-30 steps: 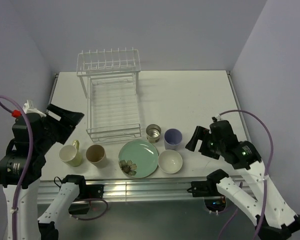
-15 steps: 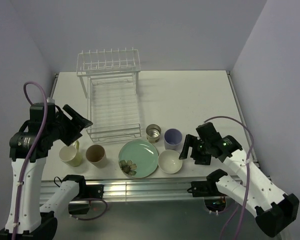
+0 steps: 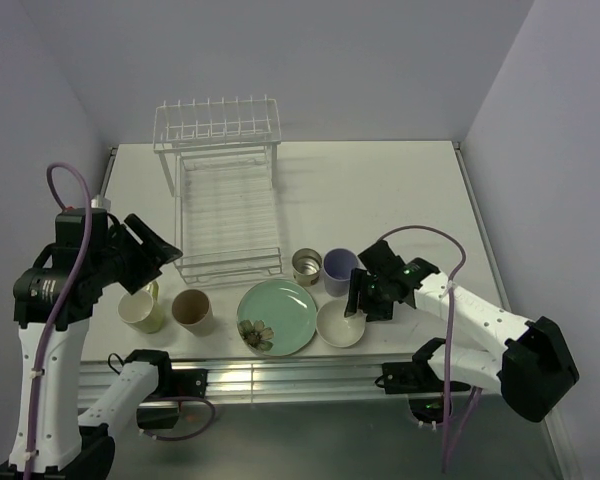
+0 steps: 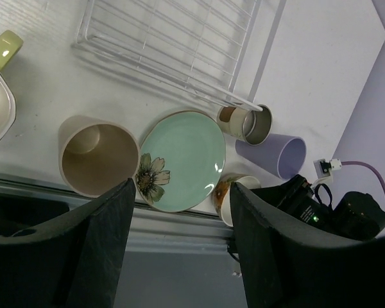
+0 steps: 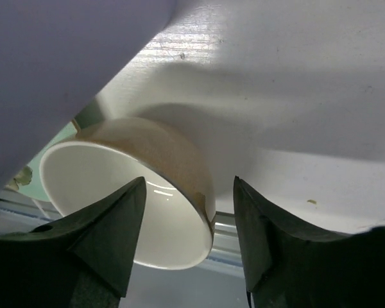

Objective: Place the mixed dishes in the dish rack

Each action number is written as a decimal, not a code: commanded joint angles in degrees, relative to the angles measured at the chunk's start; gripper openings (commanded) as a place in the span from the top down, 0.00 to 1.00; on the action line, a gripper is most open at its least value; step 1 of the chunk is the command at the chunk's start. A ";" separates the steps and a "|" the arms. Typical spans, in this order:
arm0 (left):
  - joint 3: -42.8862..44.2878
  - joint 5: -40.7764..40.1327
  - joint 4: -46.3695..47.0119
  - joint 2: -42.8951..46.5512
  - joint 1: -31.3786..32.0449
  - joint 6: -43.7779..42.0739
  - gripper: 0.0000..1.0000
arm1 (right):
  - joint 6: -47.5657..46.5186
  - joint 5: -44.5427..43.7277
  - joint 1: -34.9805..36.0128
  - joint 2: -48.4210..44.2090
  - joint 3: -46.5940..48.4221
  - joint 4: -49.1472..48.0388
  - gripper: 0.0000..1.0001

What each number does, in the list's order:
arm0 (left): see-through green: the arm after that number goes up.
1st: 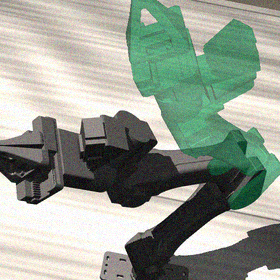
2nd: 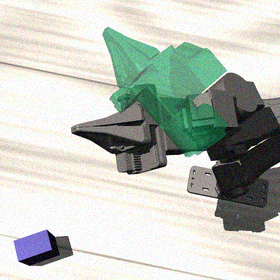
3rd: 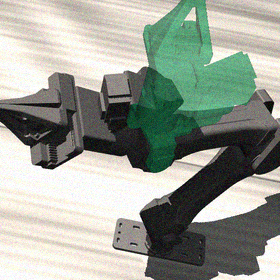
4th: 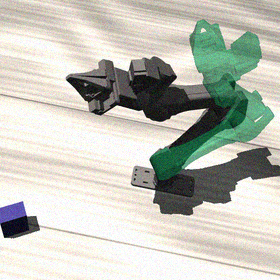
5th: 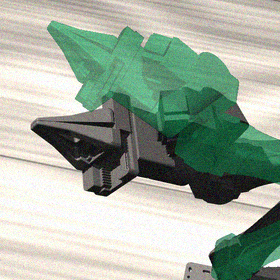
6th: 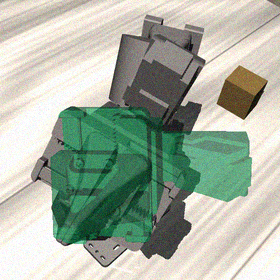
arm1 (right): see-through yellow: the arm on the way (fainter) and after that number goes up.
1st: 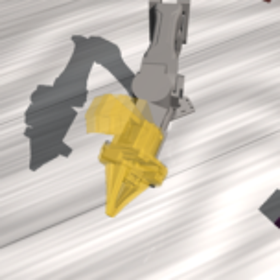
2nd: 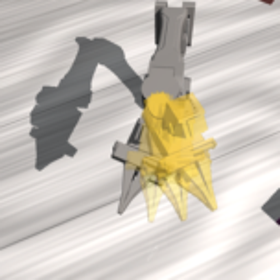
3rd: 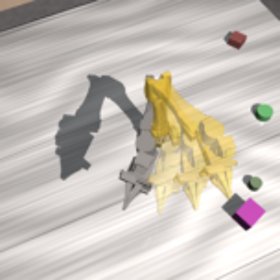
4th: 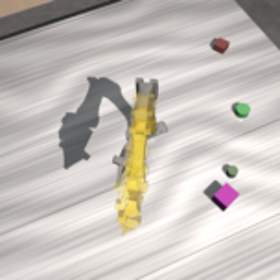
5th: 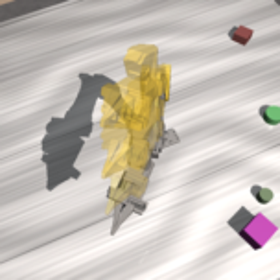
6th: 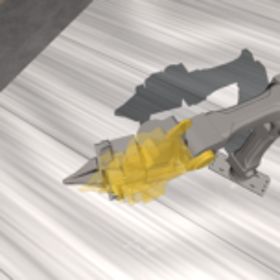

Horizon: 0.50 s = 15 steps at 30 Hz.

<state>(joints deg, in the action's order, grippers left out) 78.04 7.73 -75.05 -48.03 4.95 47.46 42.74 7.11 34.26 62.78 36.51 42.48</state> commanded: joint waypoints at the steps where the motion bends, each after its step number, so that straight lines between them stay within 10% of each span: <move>1: 3.34 1.06 0.25 -2.50 0.06 -2.81 0.34 | 0.94 -3.42 1.51 0.15 -1.35 -2.93 0.37; 15: 9.05 -2.36 5.43 -15.33 13.76 -0.80 0.35 | 2.52 -11.06 6.78 -1.26 -1.36 -0.20 0.63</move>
<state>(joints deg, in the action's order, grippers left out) 84.07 7.01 -72.93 -62.13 15.07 45.32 44.03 0.08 39.29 62.72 35.33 41.63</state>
